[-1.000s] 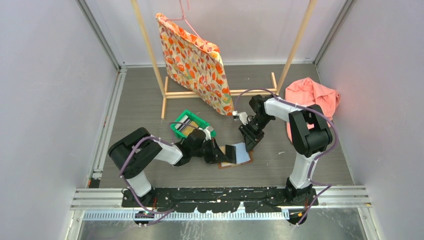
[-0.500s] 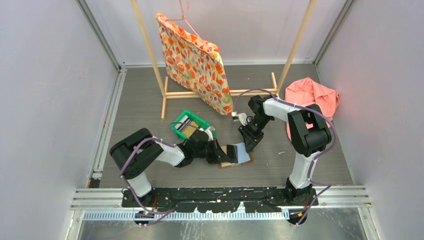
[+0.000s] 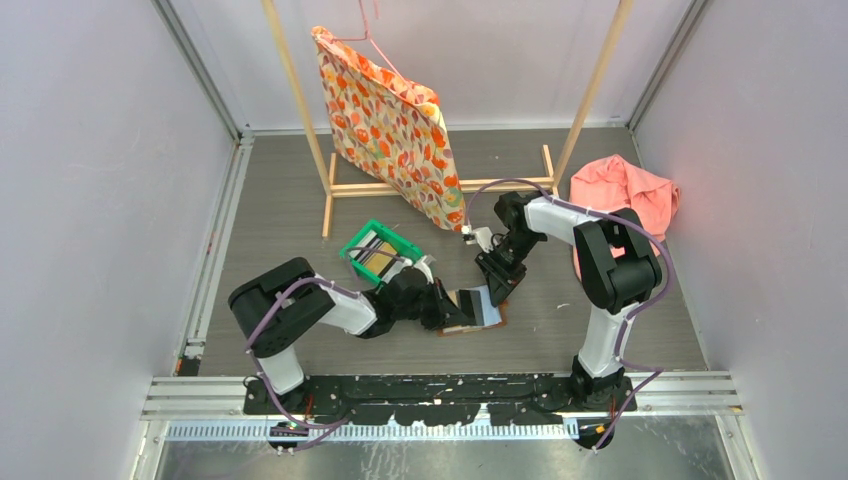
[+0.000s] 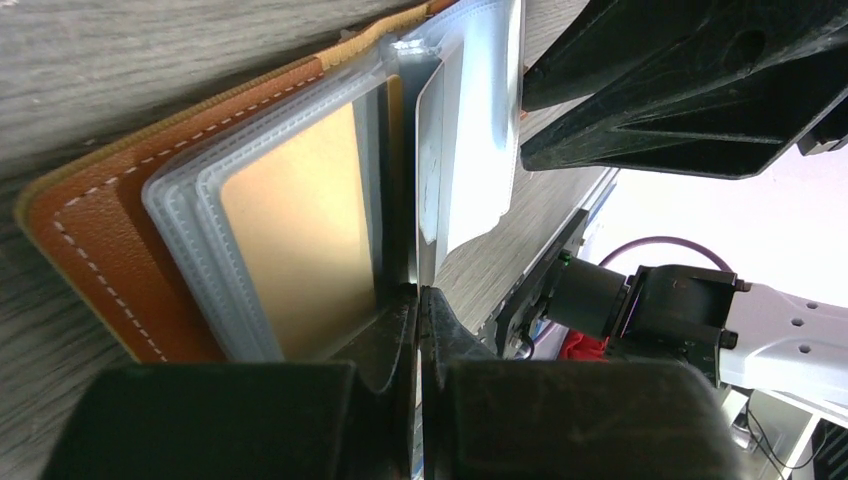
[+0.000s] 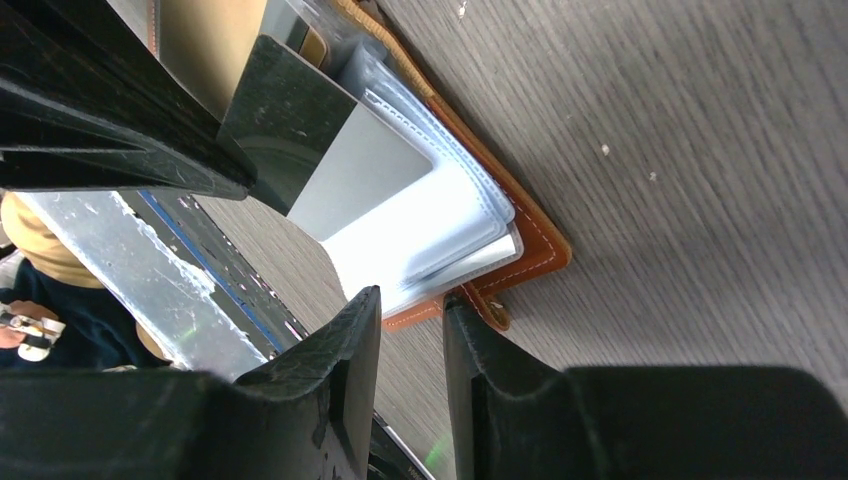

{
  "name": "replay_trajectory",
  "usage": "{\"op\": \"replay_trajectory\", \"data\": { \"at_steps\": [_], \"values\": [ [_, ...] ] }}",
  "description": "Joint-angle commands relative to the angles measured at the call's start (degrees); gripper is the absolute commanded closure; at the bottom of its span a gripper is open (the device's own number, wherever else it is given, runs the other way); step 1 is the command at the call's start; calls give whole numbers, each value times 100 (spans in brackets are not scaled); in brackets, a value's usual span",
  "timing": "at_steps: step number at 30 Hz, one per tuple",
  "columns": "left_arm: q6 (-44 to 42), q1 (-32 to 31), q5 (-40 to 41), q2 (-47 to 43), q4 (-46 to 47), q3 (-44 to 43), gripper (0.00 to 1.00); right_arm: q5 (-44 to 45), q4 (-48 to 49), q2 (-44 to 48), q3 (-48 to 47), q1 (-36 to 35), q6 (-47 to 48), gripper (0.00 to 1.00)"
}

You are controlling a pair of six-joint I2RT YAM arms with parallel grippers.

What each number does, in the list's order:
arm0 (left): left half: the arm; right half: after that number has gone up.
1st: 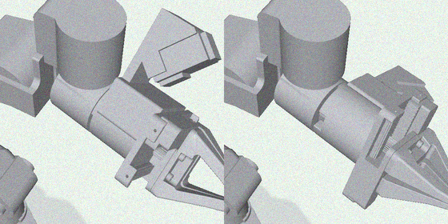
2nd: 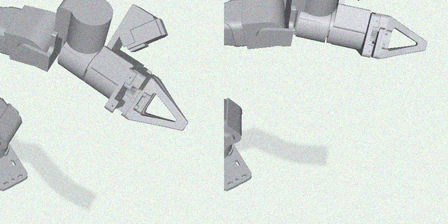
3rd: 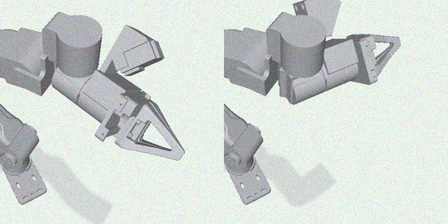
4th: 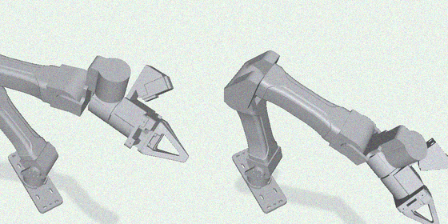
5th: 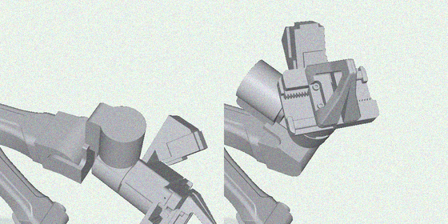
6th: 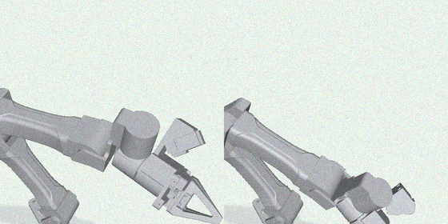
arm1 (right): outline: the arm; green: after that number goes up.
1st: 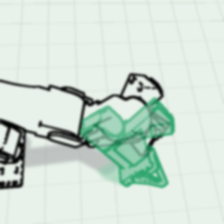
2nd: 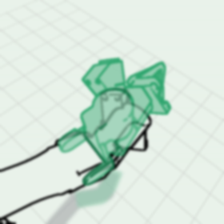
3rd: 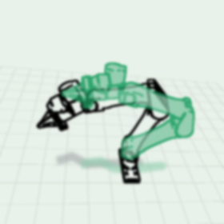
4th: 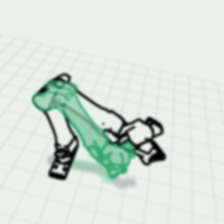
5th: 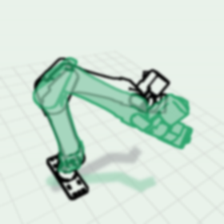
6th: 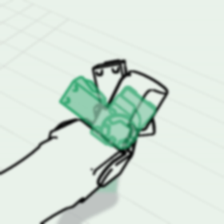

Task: Put the credit cards into the card holder
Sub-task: Insert the credit card into the card holder.

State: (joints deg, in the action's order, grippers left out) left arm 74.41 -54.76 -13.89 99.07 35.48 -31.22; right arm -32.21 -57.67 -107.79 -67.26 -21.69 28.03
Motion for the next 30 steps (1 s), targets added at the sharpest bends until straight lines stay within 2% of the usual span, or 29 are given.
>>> {"op": "replay_trajectory", "data": {
  "at_steps": [1,5,9,21,26,30],
  "values": [
    [170,-170,370,202,-12,-78,97,17,-51,-23,-103,-40,-52,66],
    [272,-258,345,270,-8,-159,90,30,-51,-23,-103,-48,-61,66],
    [245,-267,226,253,-218,-340,77,39,-60,-14,-111,-47,-66,66],
    [-676,-263,635,-476,-3156,-1293,47,39,-60,27,-133,-45,-114,66],
    [-990,-271,743,-567,-3744,-1603,45,26,-61,49,-138,-38,-120,66],
    [-1186,-272,611,-533,-3627,-1712,46,-124,-97,31,-176,-2,-130,66]
  ]
}}
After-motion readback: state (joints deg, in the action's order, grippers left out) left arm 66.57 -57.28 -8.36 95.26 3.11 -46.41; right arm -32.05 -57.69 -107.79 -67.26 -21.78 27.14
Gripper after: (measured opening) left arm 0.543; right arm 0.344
